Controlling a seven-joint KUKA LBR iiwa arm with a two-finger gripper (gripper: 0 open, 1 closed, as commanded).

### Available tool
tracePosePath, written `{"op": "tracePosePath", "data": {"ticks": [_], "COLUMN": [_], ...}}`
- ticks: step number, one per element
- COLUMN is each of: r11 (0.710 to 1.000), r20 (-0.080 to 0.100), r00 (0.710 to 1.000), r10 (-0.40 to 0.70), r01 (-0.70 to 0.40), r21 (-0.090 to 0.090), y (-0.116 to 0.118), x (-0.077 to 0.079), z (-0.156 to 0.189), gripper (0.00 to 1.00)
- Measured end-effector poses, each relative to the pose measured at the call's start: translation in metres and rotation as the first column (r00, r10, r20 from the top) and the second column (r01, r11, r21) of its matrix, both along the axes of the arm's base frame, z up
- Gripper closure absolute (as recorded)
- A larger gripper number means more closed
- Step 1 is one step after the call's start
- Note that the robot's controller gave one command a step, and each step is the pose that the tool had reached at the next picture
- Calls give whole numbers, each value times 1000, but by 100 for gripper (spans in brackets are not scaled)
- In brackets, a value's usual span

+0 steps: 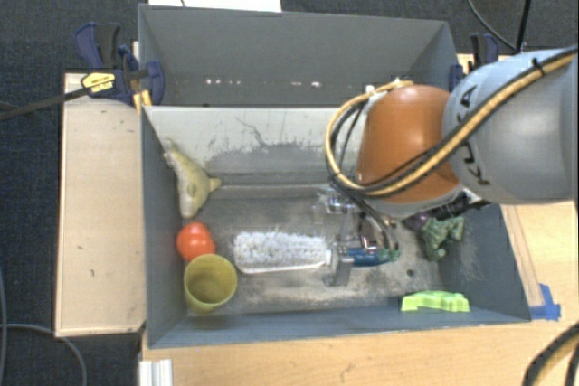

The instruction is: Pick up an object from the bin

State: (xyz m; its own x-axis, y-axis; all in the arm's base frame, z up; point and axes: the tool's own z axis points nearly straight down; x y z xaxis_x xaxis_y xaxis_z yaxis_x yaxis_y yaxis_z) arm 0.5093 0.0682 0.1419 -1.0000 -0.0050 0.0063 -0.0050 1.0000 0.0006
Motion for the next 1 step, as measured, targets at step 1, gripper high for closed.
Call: {"op": "tracePosePath", "data": {"ticks": [1], "r11": [1000], "r20": [8], "r00": [1000], "r10": [-2], "r01": [2], "r21": [1], "y": [0], "x": [2], "z": [4], "gripper": [0]}}
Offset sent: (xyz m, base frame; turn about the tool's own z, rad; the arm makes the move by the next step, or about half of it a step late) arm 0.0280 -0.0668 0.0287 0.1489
